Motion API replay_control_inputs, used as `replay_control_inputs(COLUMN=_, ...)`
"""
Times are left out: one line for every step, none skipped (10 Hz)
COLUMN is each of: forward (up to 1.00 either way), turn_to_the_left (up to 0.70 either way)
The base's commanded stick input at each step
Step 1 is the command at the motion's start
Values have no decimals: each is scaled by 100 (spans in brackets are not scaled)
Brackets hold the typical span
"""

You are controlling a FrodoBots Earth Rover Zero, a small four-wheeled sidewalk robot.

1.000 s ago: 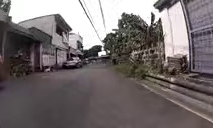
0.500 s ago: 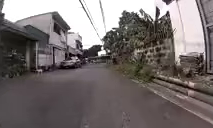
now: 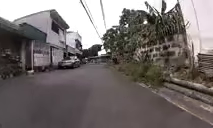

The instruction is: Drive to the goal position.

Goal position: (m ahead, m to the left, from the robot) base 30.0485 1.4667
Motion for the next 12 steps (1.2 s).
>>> replay_control_inputs(forward=100, turn_to_the_left=0)
replay_control_inputs(forward=100, turn_to_the_left=0)
replay_control_inputs(forward=100, turn_to_the_left=0)
replay_control_inputs(forward=100, turn_to_the_left=0)
replay_control_inputs(forward=100, turn_to_the_left=0)
replay_control_inputs(forward=100, turn_to_the_left=0)
replay_control_inputs(forward=100, turn_to_the_left=0)
replay_control_inputs(forward=100, turn_to_the_left=13)
replay_control_inputs(forward=100, turn_to_the_left=40)
replay_control_inputs(forward=100, turn_to_the_left=21)
replay_control_inputs(forward=100, turn_to_the_left=0)
replay_control_inputs(forward=100, turn_to_the_left=0)
